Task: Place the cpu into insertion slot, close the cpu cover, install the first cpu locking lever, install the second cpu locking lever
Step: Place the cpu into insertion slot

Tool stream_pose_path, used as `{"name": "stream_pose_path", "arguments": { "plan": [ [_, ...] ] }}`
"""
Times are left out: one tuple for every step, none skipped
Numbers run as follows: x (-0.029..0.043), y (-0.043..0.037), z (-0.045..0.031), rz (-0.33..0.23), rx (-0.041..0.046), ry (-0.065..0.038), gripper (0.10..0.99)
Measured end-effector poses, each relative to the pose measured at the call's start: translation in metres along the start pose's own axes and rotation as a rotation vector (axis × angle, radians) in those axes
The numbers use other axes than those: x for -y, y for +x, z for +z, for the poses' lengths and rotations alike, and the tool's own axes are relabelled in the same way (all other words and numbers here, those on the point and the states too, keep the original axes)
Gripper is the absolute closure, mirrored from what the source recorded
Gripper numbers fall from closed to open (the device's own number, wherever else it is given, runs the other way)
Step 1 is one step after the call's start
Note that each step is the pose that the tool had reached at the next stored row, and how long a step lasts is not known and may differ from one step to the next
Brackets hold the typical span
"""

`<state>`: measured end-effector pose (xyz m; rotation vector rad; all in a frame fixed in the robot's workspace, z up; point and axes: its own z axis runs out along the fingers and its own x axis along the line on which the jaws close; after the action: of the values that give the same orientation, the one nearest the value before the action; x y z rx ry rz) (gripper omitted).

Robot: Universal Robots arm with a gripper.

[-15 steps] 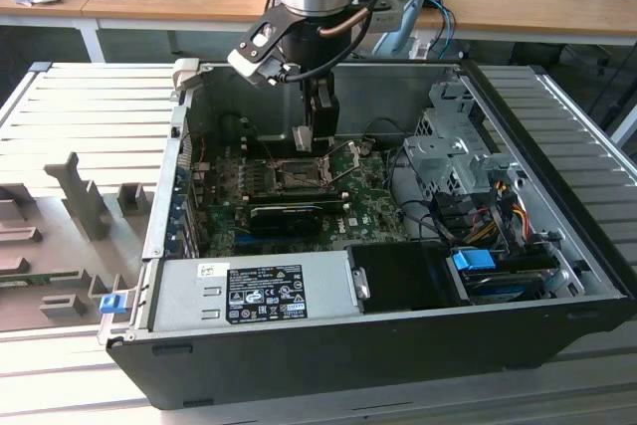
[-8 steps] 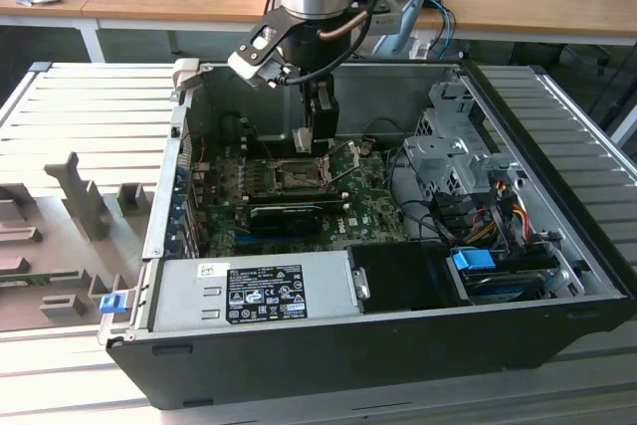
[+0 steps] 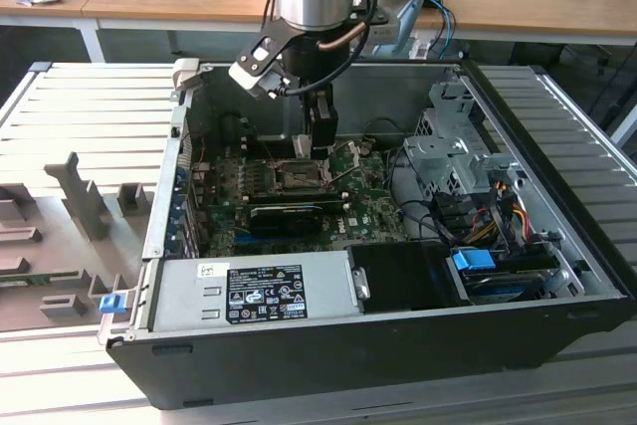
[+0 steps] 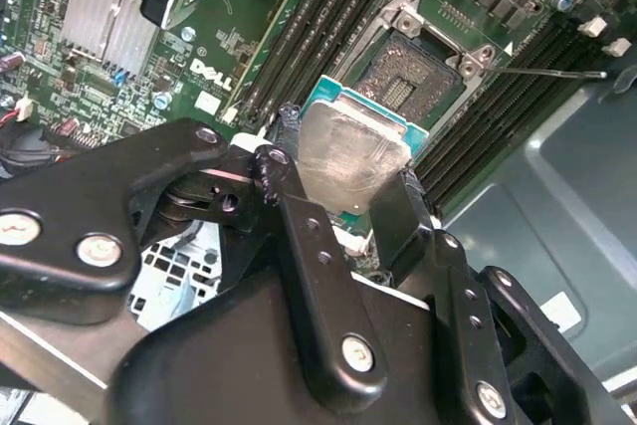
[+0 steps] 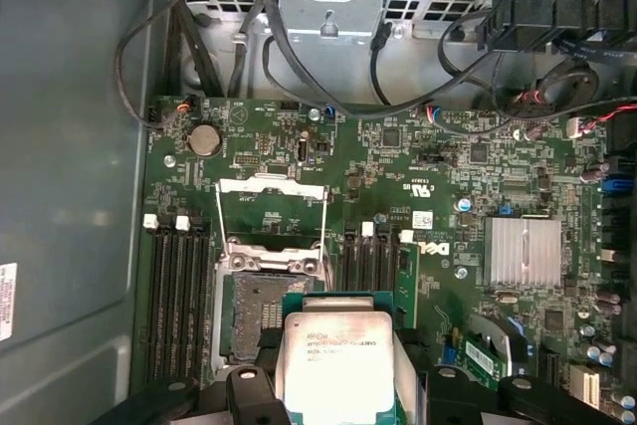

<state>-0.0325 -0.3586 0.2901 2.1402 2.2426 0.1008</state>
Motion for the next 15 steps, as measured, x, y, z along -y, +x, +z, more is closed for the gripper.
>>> {"name": "stream_pose_path", "arguments": {
  "plan": [
    [0.0001,0.0,0.0018,0.0,-0.0001,0.0,0.561],
    [0.0005,-0.0001,0.0057,0.0,0.0,0.0,0.561],
    [0.0007,-0.0001,0.008,0.0,0.0,0.0,0.561],
    [0.001,-0.0001,0.0083,0.0,0.0002,0.0,0.561],
    [0.0011,-0.0001,0.0087,0.0,0.0001,0.0,0.561],
    [0.0014,-0.0001,0.0097,0.0,0.0,0.0,0.561],
    [0.0019,0.0,0.0107,0.0,0.0,0.0,0.561],
    [0.0025,0.0003,0.0116,0.0,0.0001,0.0,0.561],
    [0.0031,0.0005,0.0125,0.0,0.0001,0.0,0.561],
    [0.004,0.0009,0.0136,0.0,0.0,0.0,0.561],
    [0.0047,0.0012,0.0145,0.0,0.0,0.0,0.561],
    [0.0056,0.0018,0.0155,0.0,0.0002,0.0,0.561],
    [0.0061,0.0022,0.0163,0.0,0.0002,0.0,0.561],
    [0.0069,0.0031,0.018,0.0,0.0001,0.0,0.561],
    [0.0074,0.0037,0.0197,0.0,-0.0001,0.0,0.561]
  ]
}}
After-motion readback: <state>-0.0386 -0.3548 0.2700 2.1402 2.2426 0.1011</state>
